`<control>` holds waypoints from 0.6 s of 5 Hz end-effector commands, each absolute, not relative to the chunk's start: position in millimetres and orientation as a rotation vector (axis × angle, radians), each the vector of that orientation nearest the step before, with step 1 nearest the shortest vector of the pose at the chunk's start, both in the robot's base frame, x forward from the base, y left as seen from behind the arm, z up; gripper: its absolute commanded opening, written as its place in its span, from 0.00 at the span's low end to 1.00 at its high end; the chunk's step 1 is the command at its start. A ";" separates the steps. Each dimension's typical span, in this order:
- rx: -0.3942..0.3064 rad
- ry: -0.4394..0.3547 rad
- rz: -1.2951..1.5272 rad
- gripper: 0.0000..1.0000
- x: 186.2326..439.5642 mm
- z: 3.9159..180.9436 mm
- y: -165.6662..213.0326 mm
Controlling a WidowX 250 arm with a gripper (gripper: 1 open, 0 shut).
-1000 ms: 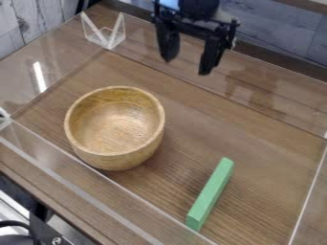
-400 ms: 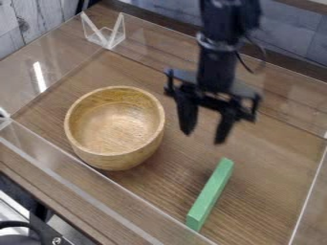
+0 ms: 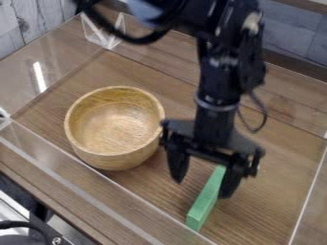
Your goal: Put green object into wooden bowl
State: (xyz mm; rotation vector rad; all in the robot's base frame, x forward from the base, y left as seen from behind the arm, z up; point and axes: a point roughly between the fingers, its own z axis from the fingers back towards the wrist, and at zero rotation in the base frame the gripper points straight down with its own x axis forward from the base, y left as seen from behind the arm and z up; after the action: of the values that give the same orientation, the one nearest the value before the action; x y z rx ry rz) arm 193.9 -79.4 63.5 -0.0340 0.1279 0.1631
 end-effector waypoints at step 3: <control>-0.053 0.022 0.228 1.00 204.9 57.9 -78.8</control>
State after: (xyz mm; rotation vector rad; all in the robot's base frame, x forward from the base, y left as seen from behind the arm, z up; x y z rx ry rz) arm 200.3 -78.2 52.9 -0.0461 0.0473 0.2258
